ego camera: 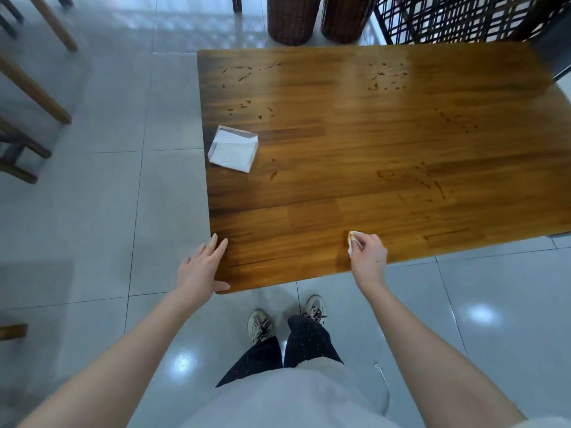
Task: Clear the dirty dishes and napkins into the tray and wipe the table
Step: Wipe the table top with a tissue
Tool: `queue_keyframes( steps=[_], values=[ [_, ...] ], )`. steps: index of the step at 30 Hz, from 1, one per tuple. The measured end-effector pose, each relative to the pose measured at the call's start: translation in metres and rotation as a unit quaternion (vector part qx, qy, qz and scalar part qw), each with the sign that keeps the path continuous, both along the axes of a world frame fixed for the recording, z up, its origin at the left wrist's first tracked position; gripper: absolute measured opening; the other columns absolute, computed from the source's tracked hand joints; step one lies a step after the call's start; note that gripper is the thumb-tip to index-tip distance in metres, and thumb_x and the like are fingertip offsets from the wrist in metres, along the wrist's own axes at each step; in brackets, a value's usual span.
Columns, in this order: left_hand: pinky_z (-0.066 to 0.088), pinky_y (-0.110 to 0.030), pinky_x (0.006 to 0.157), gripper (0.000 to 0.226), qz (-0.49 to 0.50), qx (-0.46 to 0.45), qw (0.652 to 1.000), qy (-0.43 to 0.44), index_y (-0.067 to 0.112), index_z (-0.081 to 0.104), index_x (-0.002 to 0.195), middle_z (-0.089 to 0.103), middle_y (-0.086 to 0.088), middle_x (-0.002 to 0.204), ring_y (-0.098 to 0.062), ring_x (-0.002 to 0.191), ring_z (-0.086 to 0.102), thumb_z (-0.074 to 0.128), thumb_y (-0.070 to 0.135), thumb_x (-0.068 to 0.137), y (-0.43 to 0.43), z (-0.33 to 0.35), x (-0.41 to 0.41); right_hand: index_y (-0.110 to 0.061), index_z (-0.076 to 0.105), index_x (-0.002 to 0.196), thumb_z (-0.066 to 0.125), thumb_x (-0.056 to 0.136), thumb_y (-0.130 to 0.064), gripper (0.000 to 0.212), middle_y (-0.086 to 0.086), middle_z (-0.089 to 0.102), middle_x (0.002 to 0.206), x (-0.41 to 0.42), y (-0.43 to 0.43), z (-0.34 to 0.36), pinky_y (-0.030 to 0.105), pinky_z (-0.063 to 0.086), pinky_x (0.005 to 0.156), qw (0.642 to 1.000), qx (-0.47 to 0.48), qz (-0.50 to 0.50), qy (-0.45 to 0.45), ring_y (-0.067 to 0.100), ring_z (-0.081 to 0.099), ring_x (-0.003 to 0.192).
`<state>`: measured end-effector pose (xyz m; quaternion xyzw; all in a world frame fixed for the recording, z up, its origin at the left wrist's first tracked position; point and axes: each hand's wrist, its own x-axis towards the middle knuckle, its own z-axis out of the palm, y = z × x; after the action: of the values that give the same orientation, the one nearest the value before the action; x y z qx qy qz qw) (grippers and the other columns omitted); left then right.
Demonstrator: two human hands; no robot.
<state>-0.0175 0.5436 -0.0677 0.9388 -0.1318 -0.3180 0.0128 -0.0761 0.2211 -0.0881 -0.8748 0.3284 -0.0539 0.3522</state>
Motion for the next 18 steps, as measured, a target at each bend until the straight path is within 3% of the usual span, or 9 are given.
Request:
queue_keyframes(
  steps=[3,11,18],
  values=[
    [0.025,-0.040,0.114,0.097,0.007,-0.016,1.000,-0.004,0.028,0.001,0.155,-0.005,0.003,0.162,-0.021,0.149,0.010,0.067,0.045,0.086,-0.006,0.004,0.003,-0.007,0.070,0.110,0.053,0.094,-0.007,0.023,0.008,0.061,0.098,0.014,0.005,0.003,0.028,0.043,0.080,1.000,0.004,0.003,-0.004,0.023,0.059,0.091],
    [0.022,-0.043,0.116,0.093,0.026,-0.038,0.999,-0.015,0.028,0.005,0.155,0.000,0.002,0.163,-0.023,0.148,0.012,0.066,0.045,0.086,-0.022,0.003,0.022,-0.011,0.069,0.110,0.053,0.094,-0.008,0.023,-0.001,0.059,0.098,0.048,0.049,0.004,0.026,0.047,0.081,0.993,0.063,0.101,0.009,0.015,0.059,0.092],
    [0.022,-0.044,0.116,0.091,0.054,-0.051,0.997,-0.013,0.030,0.008,0.154,0.001,0.003,0.162,-0.023,0.148,0.013,0.065,0.045,0.086,-0.029,-0.003,0.036,-0.006,0.066,0.101,0.052,0.094,-0.001,0.017,0.005,0.061,0.091,0.017,0.097,-0.007,0.029,0.045,0.070,0.959,0.011,0.282,-0.003,0.019,0.054,0.083]
  ],
)
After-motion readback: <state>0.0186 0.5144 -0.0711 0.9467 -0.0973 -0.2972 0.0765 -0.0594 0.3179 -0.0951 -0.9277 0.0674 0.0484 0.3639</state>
